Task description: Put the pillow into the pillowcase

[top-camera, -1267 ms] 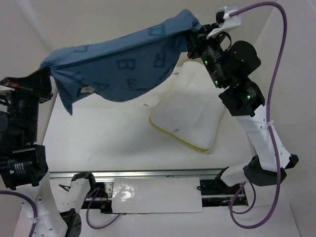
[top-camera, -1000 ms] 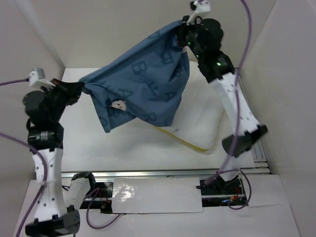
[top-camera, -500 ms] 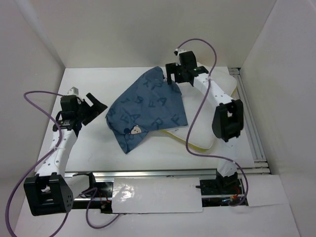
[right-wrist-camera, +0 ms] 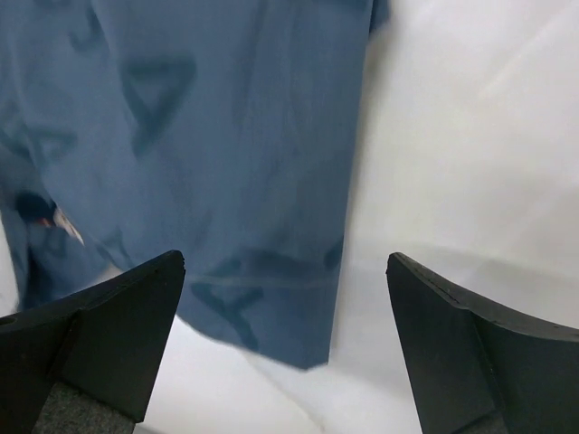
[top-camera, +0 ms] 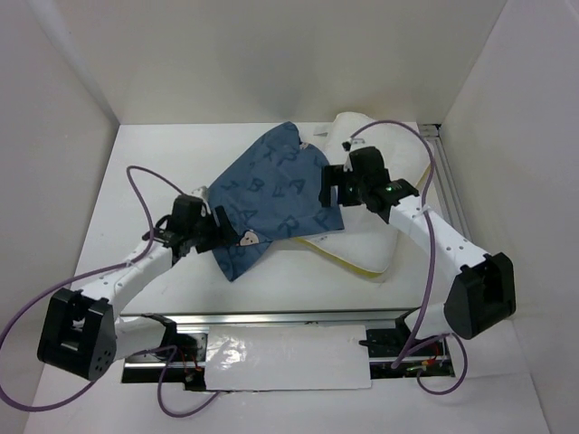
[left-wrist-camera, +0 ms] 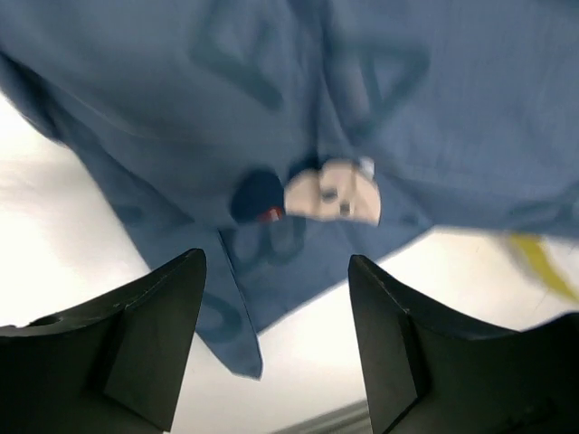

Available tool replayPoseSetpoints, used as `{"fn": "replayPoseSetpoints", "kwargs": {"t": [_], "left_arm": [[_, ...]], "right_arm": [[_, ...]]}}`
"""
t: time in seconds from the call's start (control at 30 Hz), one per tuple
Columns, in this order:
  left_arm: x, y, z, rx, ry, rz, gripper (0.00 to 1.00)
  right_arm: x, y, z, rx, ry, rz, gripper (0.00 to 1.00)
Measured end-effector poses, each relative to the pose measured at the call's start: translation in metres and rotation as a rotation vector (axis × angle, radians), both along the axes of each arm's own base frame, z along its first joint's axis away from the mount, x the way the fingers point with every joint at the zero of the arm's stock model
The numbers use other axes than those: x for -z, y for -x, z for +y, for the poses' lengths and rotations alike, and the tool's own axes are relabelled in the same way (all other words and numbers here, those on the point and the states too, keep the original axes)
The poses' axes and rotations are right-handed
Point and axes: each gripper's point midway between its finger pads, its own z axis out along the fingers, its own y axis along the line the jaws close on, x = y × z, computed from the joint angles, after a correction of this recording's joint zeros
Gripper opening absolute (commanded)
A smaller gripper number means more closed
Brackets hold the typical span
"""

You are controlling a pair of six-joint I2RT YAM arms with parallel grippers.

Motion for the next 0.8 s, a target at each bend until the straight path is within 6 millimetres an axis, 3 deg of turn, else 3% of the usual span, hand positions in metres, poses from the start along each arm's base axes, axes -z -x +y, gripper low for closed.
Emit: {"fn": "replayPoseSetpoints", "kwargs": {"t": [0.1,0.23,0.33,0.47,0.57,0.7,0.73,0.77,0.8], "left_arm": [[0.023,0.031,-0.019,0.057,-0.012,0.051,0.78],[0.057,0.073,-0.021,0.058,-0.061,0.174,0.79],[0.065,0.082,-0.015,0.025,-0.084,0.201,0.79],[0.066,0.079,-0.009,-0.04,-0.091,0.195,0.79],[0.069,0.077,-0.006,-0.073,-0.104,0.201,0.67],[0.072,0.065,-0.007,-0.104,-0.108,0.197,0.46],[0.073,0.062,-0.009,-0.112,-0.107,0.2,0.35],[0.074,0.059,-0.011,-0.113,-0.108,0.201,0.0],[0.076,0.056,-0.013,-0.121,-0.104,0.206,0.0]], "right_arm": [[0.032,0.027,0.004,-0.027,0.019,0.098,1.0],[0.048,0.058,0.013,-0.087,0.012,0.158,0.99],[0.052,0.067,0.02,-0.12,0.008,0.173,0.97],[0.054,0.068,0.025,-0.133,0.004,0.176,0.89],[0.06,0.066,0.027,-0.13,0.008,0.189,0.83],[0.068,0.065,0.028,-0.135,0.015,0.207,0.65],[0.069,0.064,0.029,-0.137,0.016,0.208,0.48],[0.07,0.064,0.029,-0.141,0.016,0.208,0.35],[0.07,0.064,0.03,-0.144,0.016,0.207,0.25]]}}
